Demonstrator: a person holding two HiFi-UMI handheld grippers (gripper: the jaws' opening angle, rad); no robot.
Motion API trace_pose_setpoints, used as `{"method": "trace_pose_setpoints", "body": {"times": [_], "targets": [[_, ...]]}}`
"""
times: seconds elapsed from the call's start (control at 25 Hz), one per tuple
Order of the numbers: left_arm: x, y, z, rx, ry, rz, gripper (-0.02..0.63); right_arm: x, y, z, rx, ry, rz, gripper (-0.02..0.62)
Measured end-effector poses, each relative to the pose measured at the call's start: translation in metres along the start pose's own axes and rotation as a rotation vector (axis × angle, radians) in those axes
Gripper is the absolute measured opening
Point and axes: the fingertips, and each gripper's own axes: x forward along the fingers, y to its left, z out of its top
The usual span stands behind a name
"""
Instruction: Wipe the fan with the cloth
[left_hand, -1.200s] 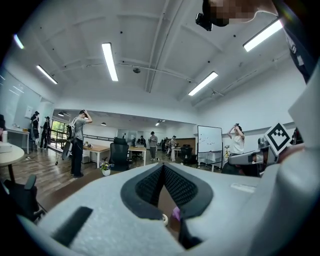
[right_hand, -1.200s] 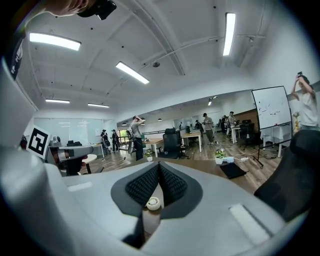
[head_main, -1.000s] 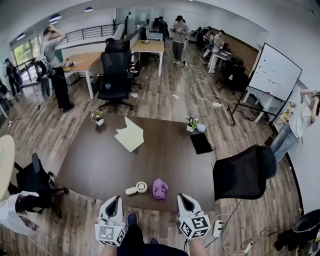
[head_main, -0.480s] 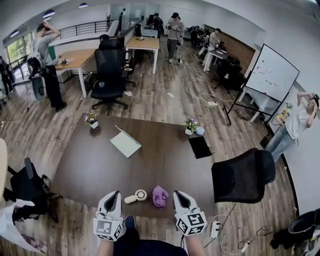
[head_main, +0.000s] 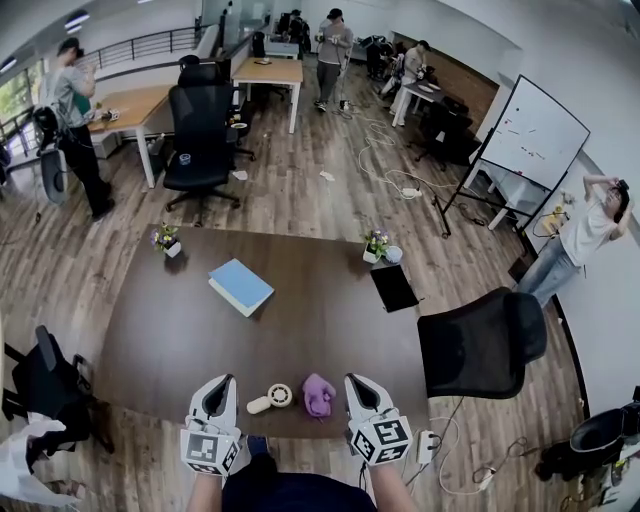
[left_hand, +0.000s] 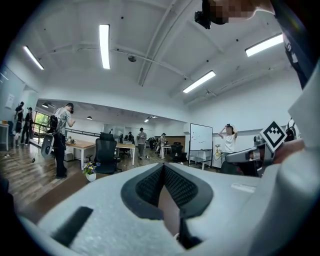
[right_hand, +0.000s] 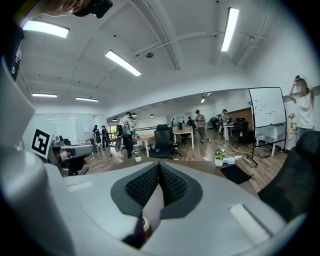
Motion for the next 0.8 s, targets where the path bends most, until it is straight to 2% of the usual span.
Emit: {"method": "trace_pose_setpoints", "body": {"times": [0.2, 0.48, 0.6, 0.68, 0.8], "targets": [[0.021, 0.01, -0.006, 0.011, 0.018, -0.07, -0.009, 0.017, -0.001, 0.007, 0.007, -0.01, -0.049, 0.012], [0.044, 0.015, -0.034, 0.095, 0.094, -0.203, -0.009, 0.036, -0.001, 0.005, 0.028, -0.014, -0.113, 0.012], [0.054, 0.014, -0.055, 0.107, 0.154, -0.238, -0.008, 0.036, -0.002, 0.002, 0.035, -0.006, -0.125, 0.012], [0.059, 0.009, -0.071, 0.158, 0.204, -0.255, -0.007, 0.037, -0.005, 0.001, 0.042, -0.003, -0.124, 0.012], [0.058, 0.0, -0.12, 0.256, 0.339, -0.307, -0.005, 0.039, -0.005, -0.003, 0.046, 0.003, -0.104, 0.012]]}}
